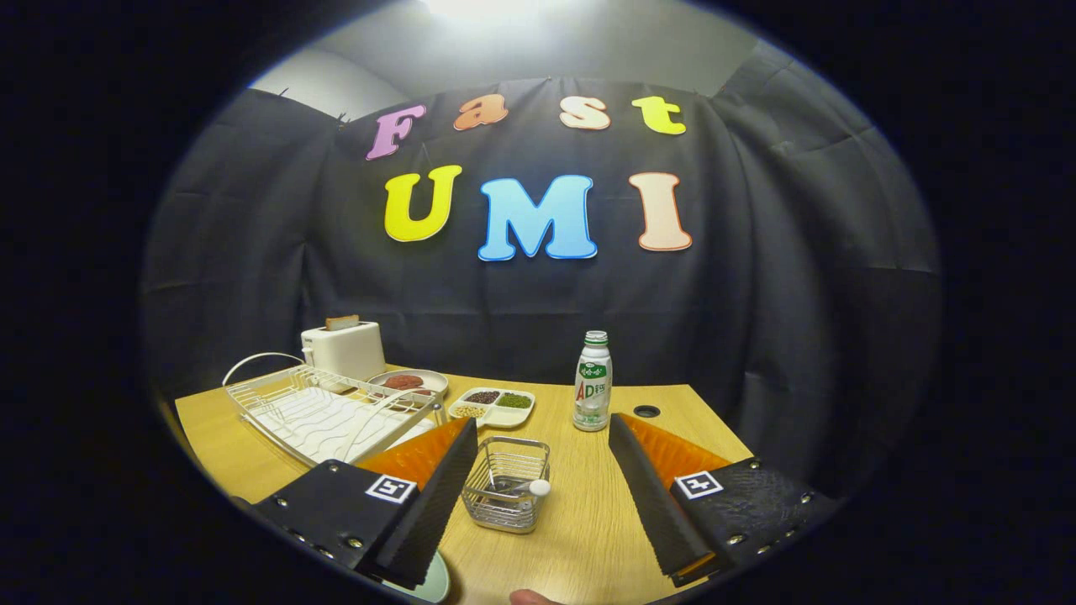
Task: Take the plate from the dish rack, then take the spoon from the basket and place it into the plate.
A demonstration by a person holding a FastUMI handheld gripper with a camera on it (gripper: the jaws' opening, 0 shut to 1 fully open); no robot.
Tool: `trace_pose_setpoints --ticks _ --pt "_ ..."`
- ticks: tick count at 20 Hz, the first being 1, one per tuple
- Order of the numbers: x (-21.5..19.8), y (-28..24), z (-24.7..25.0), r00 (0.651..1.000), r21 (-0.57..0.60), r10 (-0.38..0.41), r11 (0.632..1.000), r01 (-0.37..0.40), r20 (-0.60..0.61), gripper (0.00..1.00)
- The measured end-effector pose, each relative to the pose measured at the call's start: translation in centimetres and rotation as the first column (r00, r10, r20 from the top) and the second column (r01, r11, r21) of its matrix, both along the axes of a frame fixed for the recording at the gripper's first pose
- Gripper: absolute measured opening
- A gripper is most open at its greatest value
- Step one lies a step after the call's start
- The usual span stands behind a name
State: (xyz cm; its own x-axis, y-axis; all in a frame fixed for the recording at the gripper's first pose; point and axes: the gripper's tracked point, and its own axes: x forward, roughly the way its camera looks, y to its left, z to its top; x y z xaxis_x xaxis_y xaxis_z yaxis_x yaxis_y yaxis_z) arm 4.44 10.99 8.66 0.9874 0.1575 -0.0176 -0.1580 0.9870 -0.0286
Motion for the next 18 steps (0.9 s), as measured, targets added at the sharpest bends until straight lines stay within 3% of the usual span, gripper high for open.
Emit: trace_pose_setpoints --ticks 4,6,9,11,12,14,18 --pt "1.9 1.0 -2.7 0.999 0.017 0.025 1.0 -0.024 -0.023 0.81" --pt "2.7 1.4 -3.5 0.999 0.037 0.028 0.999 -0.027 -0.028 0.68" --pt "2.8 0.9 -4.1 0.999 0.059 0.004 0.998 -0.002 -0.039 0.32" --pt "2.7 1.6 -4.2 0.998 0.078 0.036 0.996 -0.033 -0.043 0.19" --pt "2.3 1.5 -3.9 0.999 0.073 0.036 0.997 -0.033 -0.04 0.19" --pt "2.2 1.8 -3.5 0.999 0.065 0.03 0.997 -0.028 -0.041 0.09" --pt "1.5 1.9 -2.5 0.997 0.046 0.02 0.999 -0.017 -0.08 0.09"
